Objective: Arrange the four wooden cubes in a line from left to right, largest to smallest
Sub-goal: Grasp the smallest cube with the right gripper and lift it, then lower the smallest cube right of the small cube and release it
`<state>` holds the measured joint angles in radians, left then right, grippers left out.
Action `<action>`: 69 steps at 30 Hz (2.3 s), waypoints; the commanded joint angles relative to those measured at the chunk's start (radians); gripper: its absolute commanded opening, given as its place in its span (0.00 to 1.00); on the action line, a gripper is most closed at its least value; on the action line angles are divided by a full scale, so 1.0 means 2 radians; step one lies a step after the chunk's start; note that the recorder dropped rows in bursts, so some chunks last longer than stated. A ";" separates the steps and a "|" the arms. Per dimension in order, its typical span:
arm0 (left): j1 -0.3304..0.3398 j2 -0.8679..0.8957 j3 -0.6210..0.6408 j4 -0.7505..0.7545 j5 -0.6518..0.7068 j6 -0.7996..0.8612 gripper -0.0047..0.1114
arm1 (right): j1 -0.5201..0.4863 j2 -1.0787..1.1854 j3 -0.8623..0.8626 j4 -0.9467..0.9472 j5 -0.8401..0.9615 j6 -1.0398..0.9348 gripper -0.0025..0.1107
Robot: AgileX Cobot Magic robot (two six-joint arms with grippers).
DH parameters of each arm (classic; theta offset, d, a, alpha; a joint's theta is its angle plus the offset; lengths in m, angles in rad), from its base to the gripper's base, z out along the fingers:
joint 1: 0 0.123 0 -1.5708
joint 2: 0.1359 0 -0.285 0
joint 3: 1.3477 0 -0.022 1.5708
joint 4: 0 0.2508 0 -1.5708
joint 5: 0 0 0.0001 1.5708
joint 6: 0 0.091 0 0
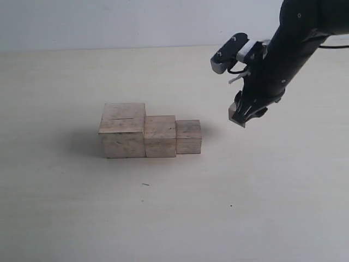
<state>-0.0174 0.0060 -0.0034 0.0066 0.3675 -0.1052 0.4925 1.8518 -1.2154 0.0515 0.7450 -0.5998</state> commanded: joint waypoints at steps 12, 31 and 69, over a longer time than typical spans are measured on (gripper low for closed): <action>-0.002 -0.003 0.002 -0.003 -0.006 0.001 0.04 | -0.014 0.015 -0.059 0.124 0.070 -0.376 0.02; -0.002 -0.003 0.002 -0.003 -0.006 0.001 0.04 | -0.013 0.094 -0.059 0.192 0.074 -0.420 0.02; -0.002 -0.003 0.002 -0.003 -0.006 0.001 0.04 | -0.013 0.094 -0.059 0.197 0.083 -0.405 0.02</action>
<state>-0.0174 0.0060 -0.0034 0.0066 0.3675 -0.1052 0.4686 2.0412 -1.3269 0.4345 0.9102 -1.4108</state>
